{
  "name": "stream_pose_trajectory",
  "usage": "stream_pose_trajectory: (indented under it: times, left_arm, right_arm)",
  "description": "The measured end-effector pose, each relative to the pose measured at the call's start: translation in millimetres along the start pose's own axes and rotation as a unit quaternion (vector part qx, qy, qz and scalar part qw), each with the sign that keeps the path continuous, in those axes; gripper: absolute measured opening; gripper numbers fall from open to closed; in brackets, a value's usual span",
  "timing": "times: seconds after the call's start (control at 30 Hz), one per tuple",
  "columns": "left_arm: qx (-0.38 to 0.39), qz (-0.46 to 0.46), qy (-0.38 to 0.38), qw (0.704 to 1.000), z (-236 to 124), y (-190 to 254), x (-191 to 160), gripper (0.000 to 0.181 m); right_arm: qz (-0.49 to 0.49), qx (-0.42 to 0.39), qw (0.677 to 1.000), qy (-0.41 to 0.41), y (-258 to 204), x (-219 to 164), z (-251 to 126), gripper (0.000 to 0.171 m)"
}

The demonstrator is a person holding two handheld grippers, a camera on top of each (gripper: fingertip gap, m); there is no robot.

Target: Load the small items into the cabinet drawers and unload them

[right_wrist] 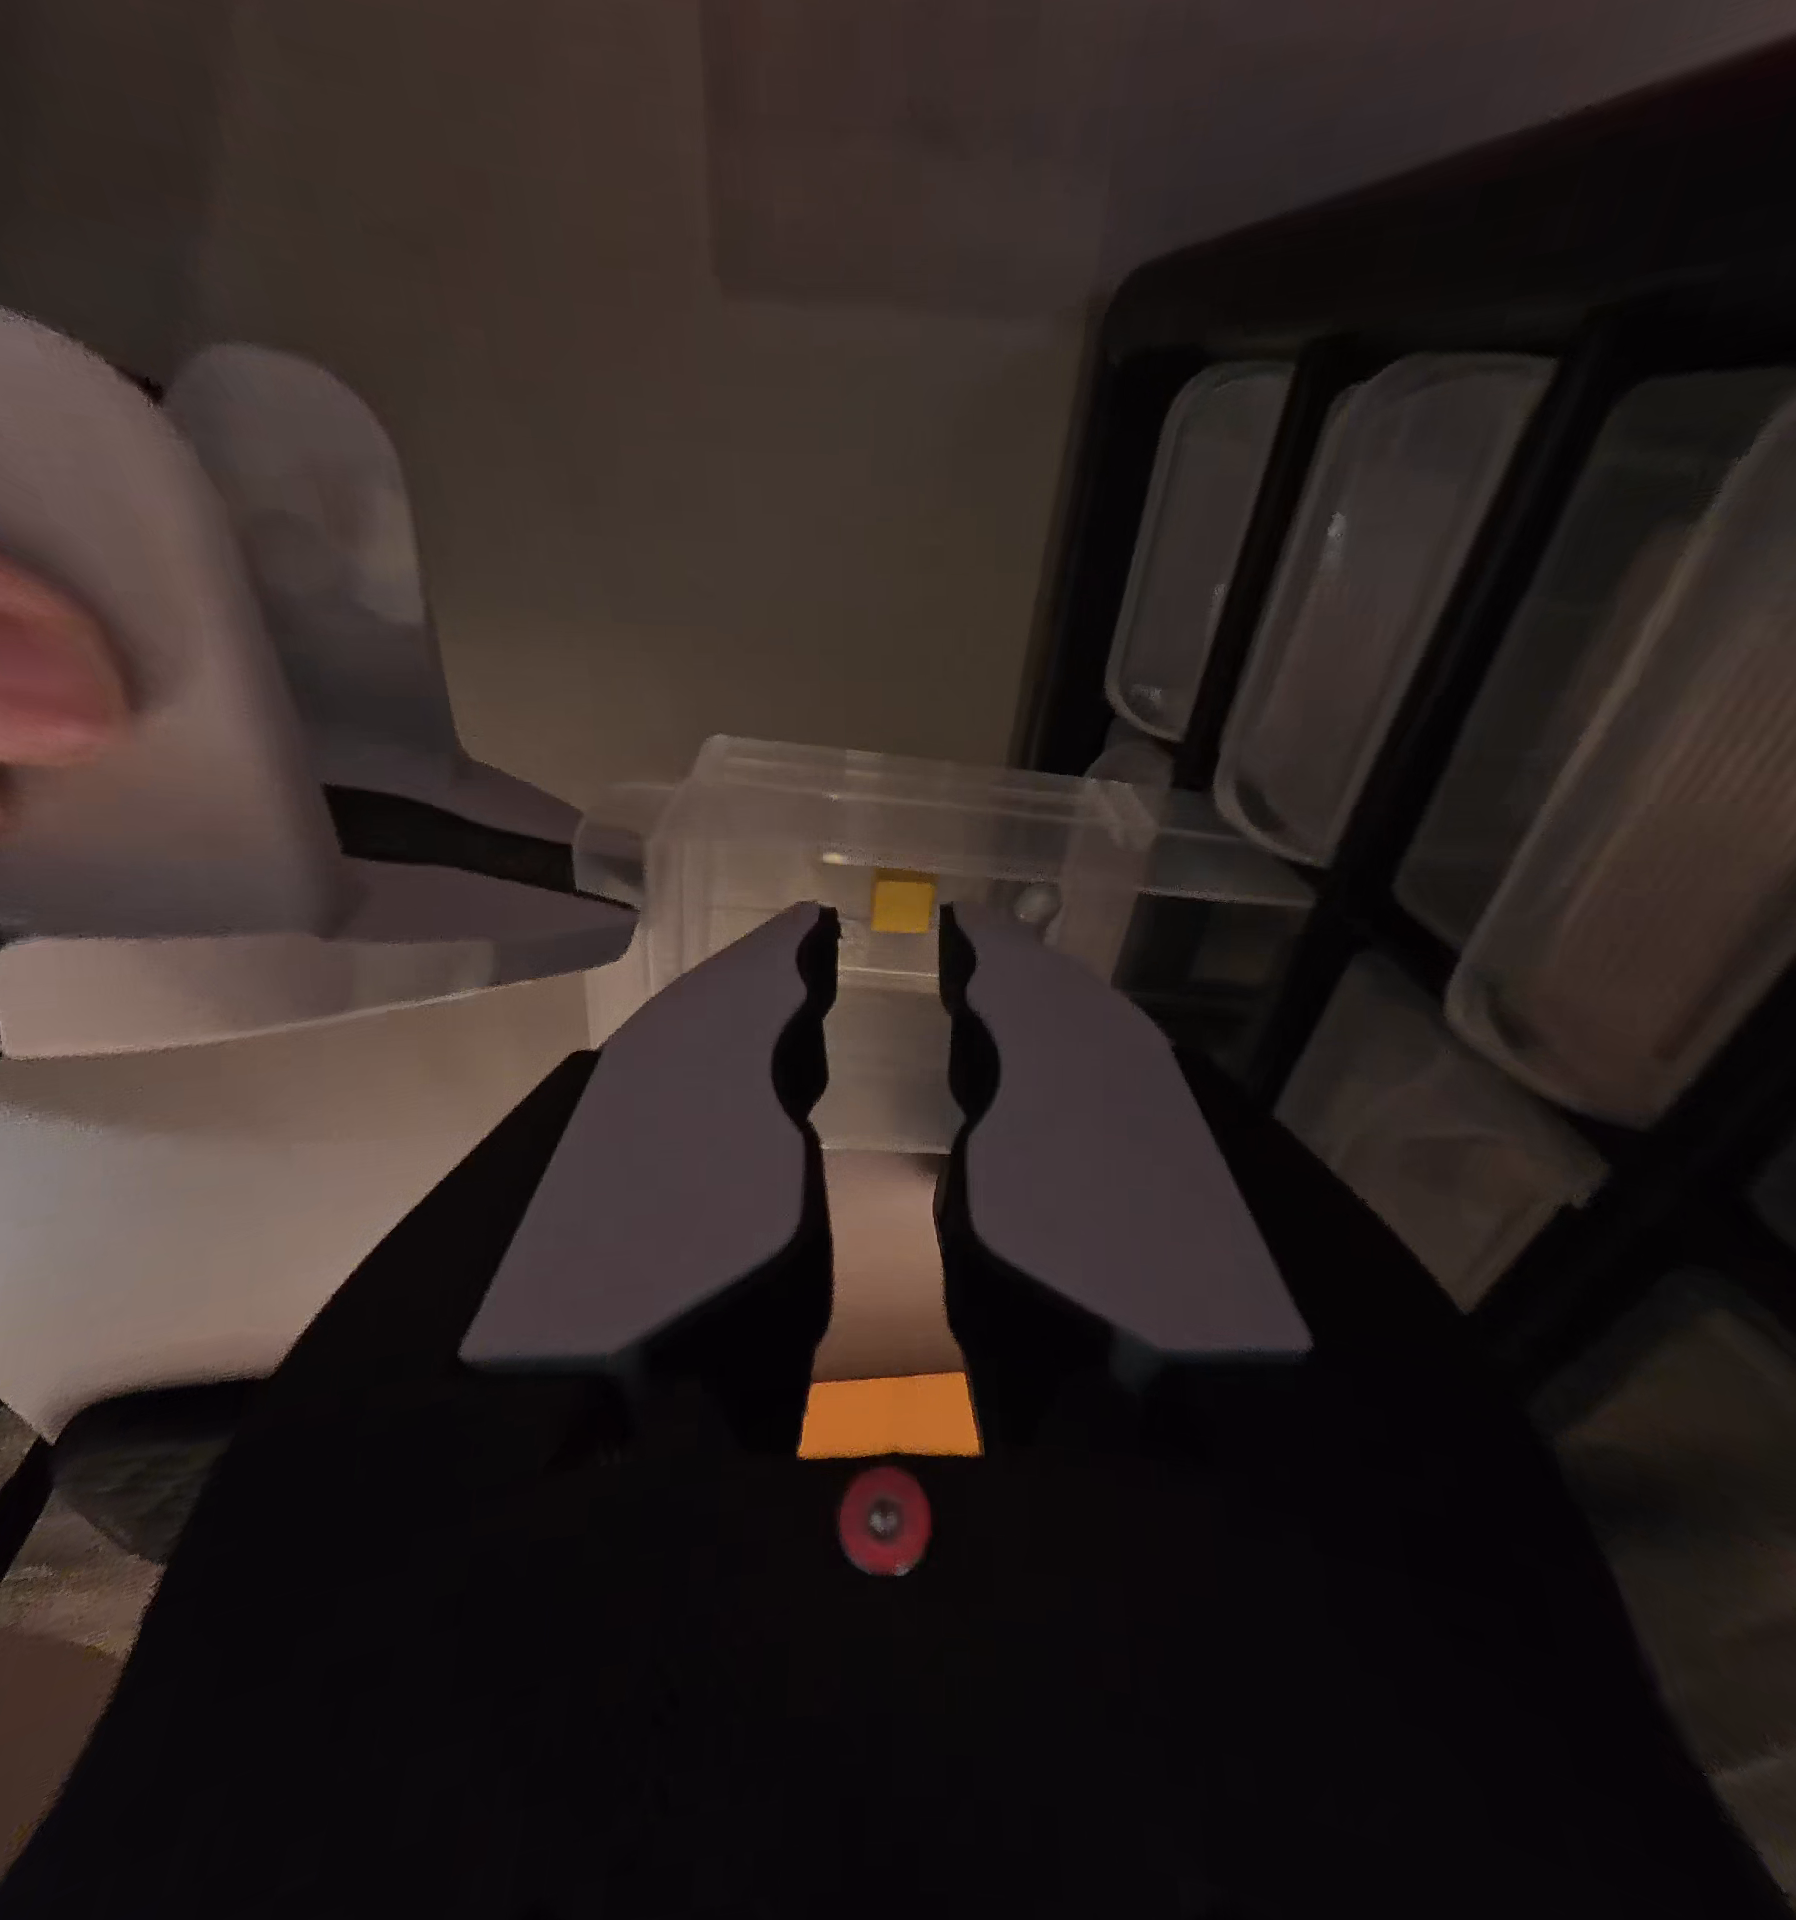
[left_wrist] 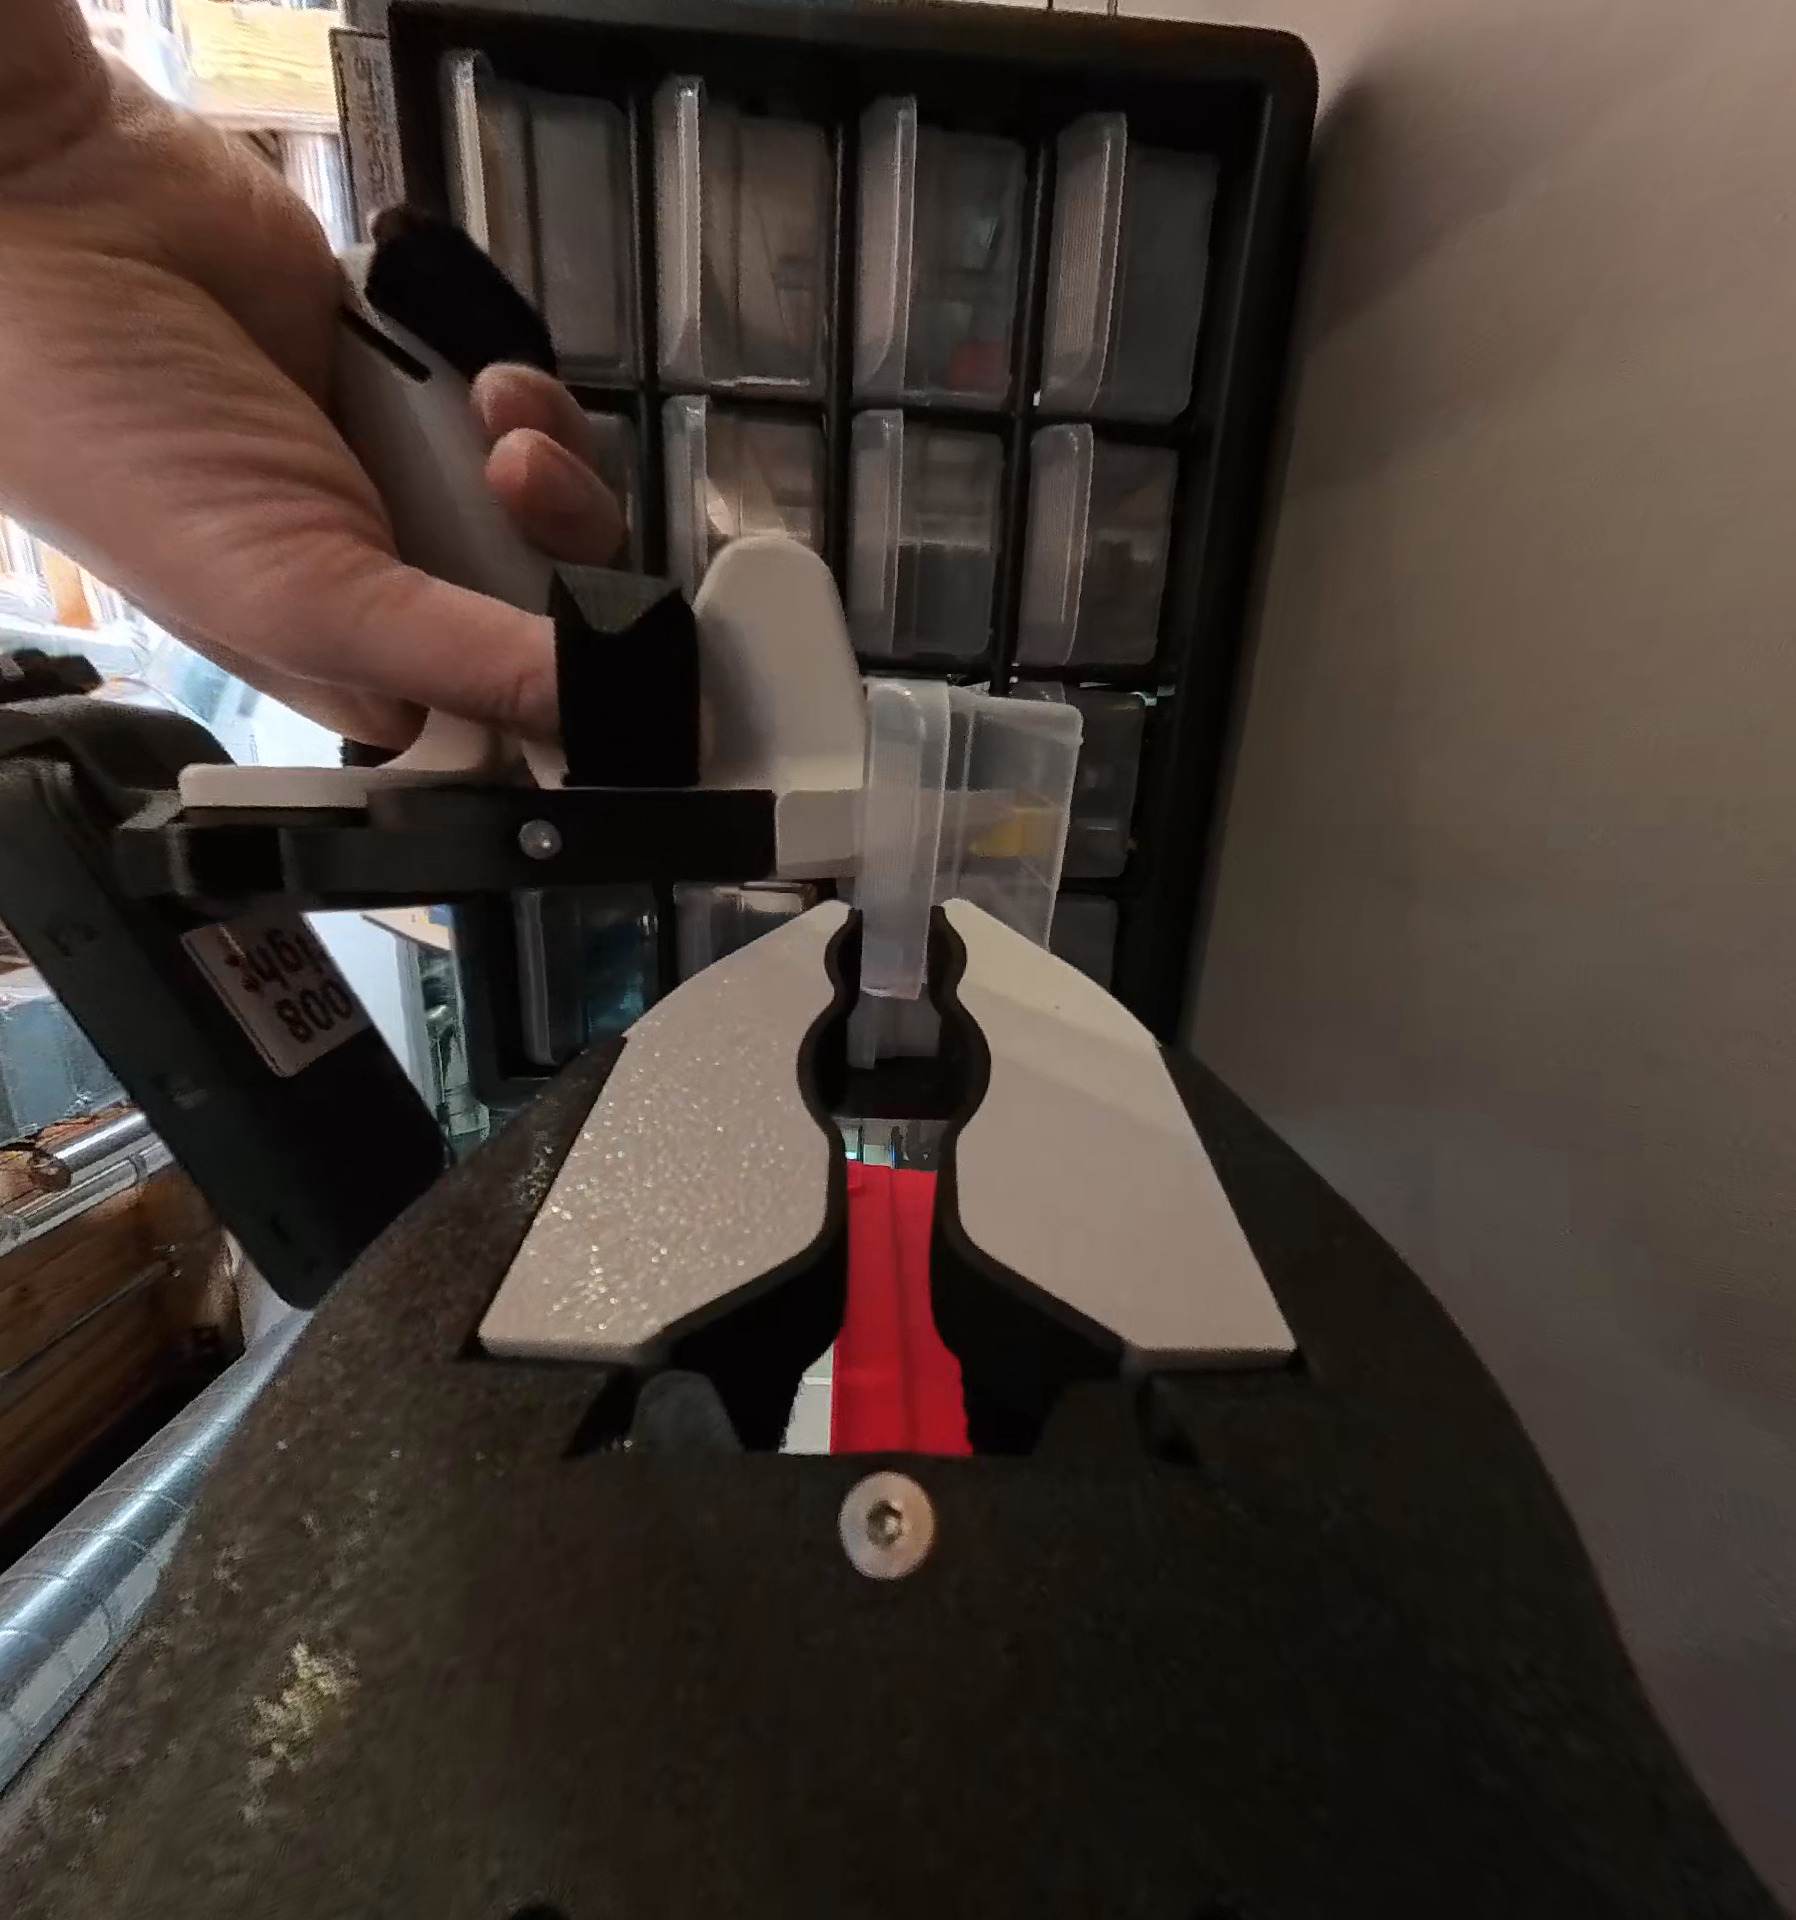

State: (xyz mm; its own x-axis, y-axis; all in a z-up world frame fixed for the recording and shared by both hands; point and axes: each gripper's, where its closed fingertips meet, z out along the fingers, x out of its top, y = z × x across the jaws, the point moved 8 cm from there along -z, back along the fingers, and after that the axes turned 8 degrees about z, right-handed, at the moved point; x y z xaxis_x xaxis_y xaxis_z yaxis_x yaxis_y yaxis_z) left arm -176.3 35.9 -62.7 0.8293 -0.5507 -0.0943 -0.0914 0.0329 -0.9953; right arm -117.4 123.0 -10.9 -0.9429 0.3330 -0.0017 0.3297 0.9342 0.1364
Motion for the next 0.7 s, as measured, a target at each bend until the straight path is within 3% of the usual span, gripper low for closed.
stream_pose_trajectory:
  times: [0.27, 0.33, 0.43, 0.5, 0.6, 0.7]
  left_arm:
    - [-0.003, -0.001, -0.003, 1.0, 0, 0, -1, 0.011]
    - [-0.004, -0.006, -0.001, 1.0, 0, -1, -2, 0.011]
    - [-0.004, -0.009, -0.001, 1.0, 0, 0, -1, 0.011]
    - [-0.001, -0.007, -0.001, 1.0, 0, 1, -1, 0.011]
    - [0.002, -0.007, -0.002, 1.0, 1, 1, 0, 0.011]
    - [0.007, -0.002, -0.006, 1.0, 3, 2, 2, 0.011]
  right_arm:
    - [-0.01, -0.037, 0.999, 0.009, 4, 3, -4, 0.012]
    - [-0.005, -0.046, 0.997, 0.057, 1, -1, -18, 0.012]
    - [-0.007, -0.023, 0.98, 0.196, -16, -18, -53, 0.012]
    - [0.008, -0.043, 0.963, 0.265, -24, -50, -77, 0.012]
    - [0.081, -0.132, 0.933, 0.325, -27, -127, -103, 0.012]
    - [0.199, -0.197, 0.908, 0.311, -13, -216, -99, 0.011]
